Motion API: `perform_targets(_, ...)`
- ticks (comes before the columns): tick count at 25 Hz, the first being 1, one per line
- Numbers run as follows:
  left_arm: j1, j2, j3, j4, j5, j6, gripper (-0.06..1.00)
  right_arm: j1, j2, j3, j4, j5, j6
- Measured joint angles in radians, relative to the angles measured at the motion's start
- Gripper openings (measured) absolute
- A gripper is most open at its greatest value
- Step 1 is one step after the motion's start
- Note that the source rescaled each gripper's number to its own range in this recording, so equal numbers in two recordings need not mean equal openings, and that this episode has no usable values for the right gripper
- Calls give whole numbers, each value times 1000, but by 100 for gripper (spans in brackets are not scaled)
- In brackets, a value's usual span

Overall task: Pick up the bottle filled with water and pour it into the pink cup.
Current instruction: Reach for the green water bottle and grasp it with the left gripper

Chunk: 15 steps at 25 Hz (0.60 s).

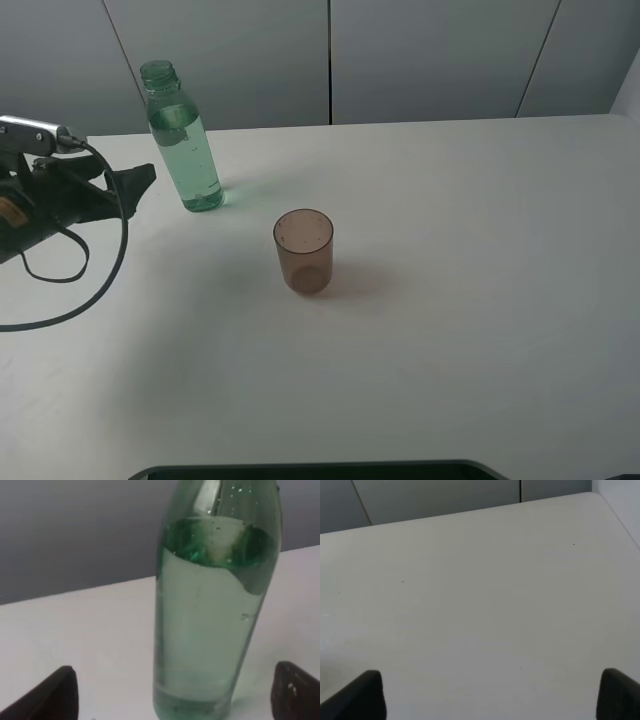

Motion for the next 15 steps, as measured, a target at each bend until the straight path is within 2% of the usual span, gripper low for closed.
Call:
perform_targets(6, 0, 48, -100, 115, -2, 2, 100, 0, 0, 0, 0, 0, 0)
perform_targets(15, 0, 124, -180, 132, -2, 2, 100, 0, 0, 0, 0, 0, -2)
